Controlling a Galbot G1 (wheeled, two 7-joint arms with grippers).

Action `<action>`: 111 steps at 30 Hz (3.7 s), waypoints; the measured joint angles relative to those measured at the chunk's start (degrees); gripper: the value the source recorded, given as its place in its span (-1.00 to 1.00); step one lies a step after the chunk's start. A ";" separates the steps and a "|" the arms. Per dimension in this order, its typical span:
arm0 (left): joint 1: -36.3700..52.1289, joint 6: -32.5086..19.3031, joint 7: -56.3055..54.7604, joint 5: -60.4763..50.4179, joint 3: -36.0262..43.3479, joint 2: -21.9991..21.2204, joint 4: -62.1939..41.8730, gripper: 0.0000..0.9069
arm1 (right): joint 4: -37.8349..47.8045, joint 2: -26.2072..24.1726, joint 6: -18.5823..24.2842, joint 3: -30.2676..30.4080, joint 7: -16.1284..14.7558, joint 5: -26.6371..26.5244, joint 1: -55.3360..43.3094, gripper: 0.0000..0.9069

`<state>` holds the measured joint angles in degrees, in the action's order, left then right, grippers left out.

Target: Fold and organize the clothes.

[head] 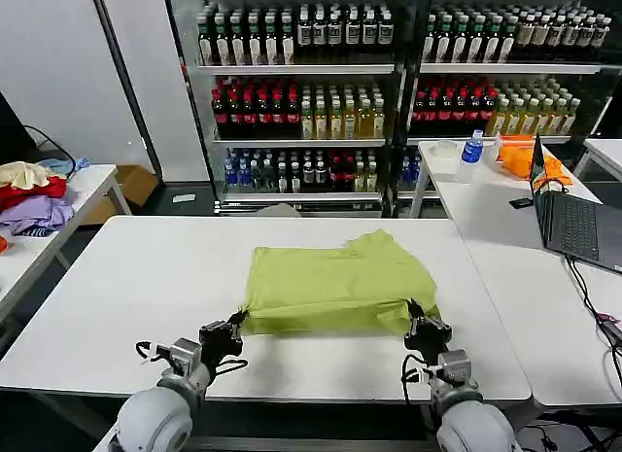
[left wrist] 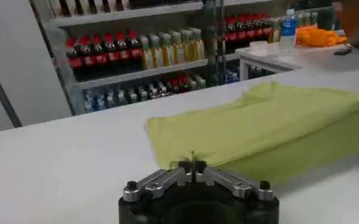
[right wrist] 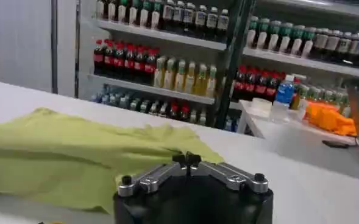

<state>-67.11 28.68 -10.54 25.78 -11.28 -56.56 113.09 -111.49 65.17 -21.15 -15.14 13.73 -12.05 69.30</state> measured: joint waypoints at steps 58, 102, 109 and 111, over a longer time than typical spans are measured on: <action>5.27 0.70 -1.73 2.59 4.60 -4.43 -9.65 -0.91 | 4.70 3.95 -6.36 -6.57 5.51 -8.96 3.94 -0.56; -16.34 1.72 -2.57 4.11 -6.32 2.19 9.52 0.00 | -15.22 4.81 -7.69 -9.01 5.08 -0.72 27.04 1.00; -21.44 2.84 -2.89 3.71 -9.97 2.52 13.46 1.00 | -18.93 4.18 -8.00 -10.23 4.41 1.66 29.95 1.00; -22.37 3.06 -2.86 3.49 -10.83 2.70 14.29 1.00 | -19.82 3.94 -7.87 -10.56 4.05 2.17 30.37 1.00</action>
<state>-89.48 31.74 -13.40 29.28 -22.10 -53.86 127.38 -131.31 69.11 -29.03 -25.70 17.78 -9.88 99.67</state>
